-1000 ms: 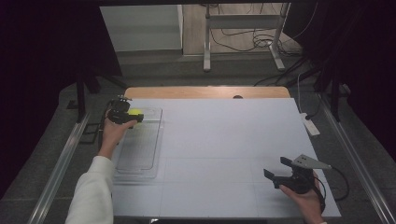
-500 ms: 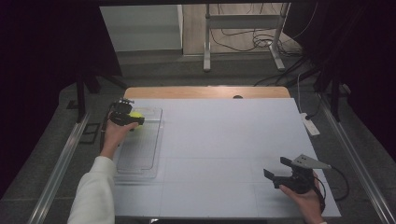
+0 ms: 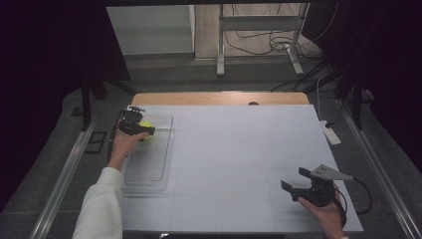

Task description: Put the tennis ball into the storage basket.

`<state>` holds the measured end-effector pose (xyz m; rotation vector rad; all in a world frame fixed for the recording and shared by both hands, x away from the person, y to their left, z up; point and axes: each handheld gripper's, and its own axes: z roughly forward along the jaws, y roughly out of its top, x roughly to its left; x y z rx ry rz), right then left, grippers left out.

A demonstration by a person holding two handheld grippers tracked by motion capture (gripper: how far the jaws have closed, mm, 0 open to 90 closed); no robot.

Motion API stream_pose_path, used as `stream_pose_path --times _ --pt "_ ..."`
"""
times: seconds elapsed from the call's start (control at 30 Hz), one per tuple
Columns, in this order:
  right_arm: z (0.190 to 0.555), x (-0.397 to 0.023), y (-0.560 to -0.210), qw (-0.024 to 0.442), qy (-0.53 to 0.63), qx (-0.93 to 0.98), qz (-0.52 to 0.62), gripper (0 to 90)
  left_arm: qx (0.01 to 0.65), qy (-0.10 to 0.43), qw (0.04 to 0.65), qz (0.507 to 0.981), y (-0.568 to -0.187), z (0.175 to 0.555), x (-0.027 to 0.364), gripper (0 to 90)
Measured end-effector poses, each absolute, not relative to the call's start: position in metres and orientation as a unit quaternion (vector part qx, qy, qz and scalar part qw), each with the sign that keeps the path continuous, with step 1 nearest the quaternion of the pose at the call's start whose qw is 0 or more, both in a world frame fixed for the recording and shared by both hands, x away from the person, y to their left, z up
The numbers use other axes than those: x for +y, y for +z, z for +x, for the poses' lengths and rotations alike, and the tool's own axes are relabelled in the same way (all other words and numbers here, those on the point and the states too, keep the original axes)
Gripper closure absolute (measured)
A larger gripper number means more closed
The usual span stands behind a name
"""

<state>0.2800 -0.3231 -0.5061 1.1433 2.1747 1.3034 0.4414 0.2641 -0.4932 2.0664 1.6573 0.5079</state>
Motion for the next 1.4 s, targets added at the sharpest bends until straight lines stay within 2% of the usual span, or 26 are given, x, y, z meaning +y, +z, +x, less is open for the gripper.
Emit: stream_pose_path --times 0.3,0.8,1.4 --pt "0.28 -0.323 -0.506 0.179 0.461 0.769 0.404 11.0 0.592 0.191 0.238 0.746 -0.488 0.438 0.265 15.4" --pt "0.28 -0.323 -0.506 0.179 0.462 0.769 0.404 10.9 0.578 0.199 0.273 0.743 -0.476 0.431 0.262 13.0" --pt "0.28 -0.322 -0.506 0.182 0.46 0.769 0.404 11.0 0.533 0.192 0.354 0.744 -0.458 0.406 0.26 12.0"
